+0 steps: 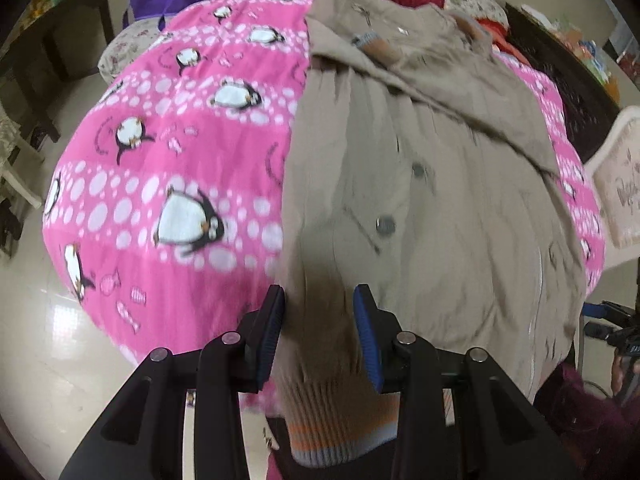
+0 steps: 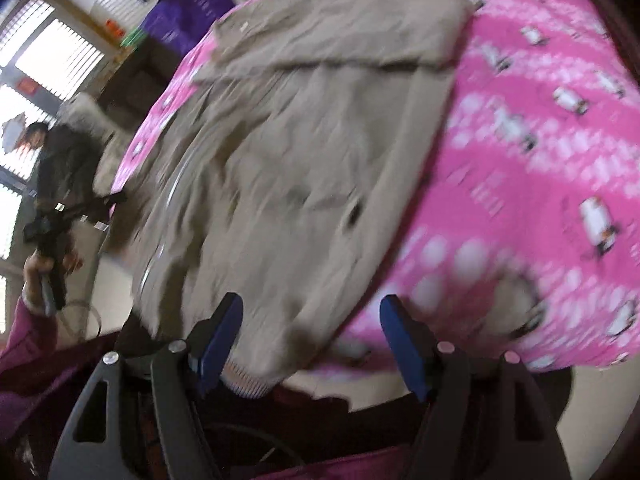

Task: Fold large clothes

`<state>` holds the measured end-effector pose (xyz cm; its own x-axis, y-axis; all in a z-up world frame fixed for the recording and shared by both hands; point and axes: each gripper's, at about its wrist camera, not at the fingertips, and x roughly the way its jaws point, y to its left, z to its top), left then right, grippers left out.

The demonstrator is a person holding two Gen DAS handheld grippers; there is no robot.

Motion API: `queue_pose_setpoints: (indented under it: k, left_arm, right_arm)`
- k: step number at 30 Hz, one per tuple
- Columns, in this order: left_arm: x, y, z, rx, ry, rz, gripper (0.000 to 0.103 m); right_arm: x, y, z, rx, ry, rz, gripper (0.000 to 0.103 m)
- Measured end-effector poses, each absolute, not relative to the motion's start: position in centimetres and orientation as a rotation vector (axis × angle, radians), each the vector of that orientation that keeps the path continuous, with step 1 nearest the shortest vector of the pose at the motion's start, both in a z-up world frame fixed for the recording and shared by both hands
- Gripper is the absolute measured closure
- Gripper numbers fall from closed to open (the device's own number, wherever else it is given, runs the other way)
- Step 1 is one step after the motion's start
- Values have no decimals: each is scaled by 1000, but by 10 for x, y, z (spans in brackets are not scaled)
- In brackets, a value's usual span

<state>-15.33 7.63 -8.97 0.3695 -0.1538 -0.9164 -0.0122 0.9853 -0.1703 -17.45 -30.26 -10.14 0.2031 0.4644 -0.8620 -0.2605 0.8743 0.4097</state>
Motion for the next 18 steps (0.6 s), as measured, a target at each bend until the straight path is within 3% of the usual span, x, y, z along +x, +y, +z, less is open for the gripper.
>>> queue_pose_setpoints:
  k: [9, 18]
  left_arm:
    - [-163, 87, -103, -224, 1250, -108, 80]
    - [-167, 85, -114, -235, 1272, -123, 79]
  right_arm:
    - [-206, -266, -147, 210, 1374, 661, 29]
    - [-197, -261, -151, 306, 1329, 684, 32]
